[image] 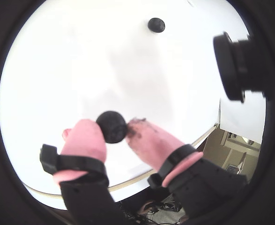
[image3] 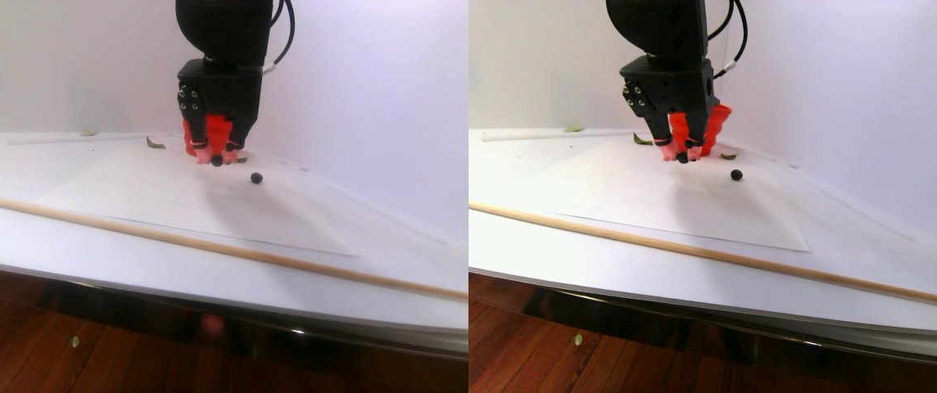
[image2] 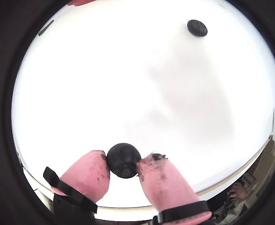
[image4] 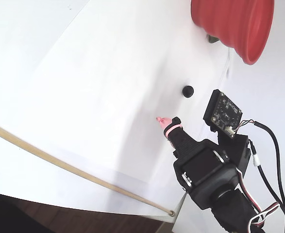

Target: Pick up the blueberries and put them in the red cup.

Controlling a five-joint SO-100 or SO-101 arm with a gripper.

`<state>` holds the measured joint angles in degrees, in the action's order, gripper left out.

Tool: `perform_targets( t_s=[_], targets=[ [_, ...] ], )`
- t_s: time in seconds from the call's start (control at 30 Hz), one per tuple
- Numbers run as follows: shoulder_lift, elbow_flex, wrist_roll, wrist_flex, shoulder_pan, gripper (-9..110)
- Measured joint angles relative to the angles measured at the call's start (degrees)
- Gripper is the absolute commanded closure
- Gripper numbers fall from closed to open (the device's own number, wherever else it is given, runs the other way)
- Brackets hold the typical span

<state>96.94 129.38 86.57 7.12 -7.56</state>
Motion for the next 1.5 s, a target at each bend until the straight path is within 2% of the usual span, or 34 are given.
perform_targets(
  t_s=[1.5],
  targets=[
    [6.0,-14.9,11.2,-0.2,5.4,90]
  ],
)
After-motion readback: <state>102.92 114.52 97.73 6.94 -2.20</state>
